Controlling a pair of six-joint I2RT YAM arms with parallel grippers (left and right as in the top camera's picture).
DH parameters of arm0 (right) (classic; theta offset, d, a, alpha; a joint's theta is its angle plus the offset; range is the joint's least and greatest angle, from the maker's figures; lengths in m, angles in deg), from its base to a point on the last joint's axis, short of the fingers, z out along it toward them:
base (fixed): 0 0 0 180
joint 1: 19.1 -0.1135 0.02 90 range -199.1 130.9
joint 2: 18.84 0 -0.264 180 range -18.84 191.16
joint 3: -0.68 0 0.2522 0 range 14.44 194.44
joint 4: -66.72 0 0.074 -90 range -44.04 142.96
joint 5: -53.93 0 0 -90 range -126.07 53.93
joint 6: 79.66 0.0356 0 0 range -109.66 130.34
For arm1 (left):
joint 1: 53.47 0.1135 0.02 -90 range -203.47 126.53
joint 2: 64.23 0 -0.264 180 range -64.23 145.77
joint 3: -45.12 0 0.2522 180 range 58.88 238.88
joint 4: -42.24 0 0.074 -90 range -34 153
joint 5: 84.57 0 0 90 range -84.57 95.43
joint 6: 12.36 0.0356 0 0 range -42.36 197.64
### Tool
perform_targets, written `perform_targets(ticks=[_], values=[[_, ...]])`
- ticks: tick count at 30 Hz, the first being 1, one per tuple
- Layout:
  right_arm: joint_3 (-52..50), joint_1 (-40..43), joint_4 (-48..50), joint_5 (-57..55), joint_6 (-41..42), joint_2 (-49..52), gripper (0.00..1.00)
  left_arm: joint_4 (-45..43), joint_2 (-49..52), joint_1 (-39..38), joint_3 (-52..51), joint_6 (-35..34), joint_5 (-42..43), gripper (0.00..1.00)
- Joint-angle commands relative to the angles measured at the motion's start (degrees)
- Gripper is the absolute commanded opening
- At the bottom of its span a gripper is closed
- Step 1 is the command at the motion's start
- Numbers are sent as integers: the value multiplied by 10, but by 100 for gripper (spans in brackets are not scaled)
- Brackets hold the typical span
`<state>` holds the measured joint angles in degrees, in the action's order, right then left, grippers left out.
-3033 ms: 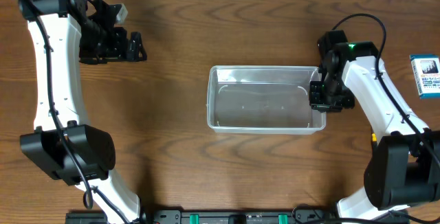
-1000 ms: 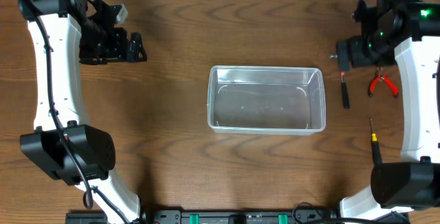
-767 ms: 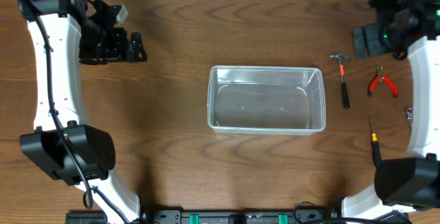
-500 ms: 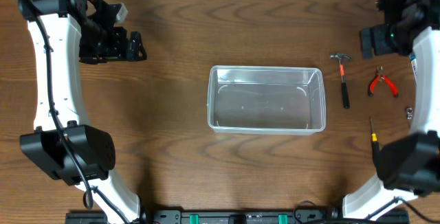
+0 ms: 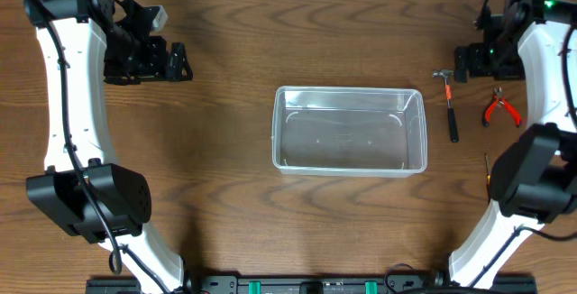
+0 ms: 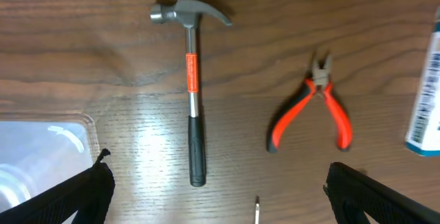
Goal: Pack container
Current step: 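Release the container rim and lift the right gripper toward the tools, then lower the right gripper over the orange hammer and grasp its handle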
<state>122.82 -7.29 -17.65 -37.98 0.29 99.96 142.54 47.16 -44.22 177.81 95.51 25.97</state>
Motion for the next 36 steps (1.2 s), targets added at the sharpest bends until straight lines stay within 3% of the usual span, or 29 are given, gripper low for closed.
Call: perform_targets(ticks=[1, 36], values=[[9, -1, 0, 9, 12, 23, 99, 2, 4, 0, 2, 3, -7, 98], [8, -25, 58, 5, 32, 141, 99, 4, 4, 0, 2, 3, -7, 98]])
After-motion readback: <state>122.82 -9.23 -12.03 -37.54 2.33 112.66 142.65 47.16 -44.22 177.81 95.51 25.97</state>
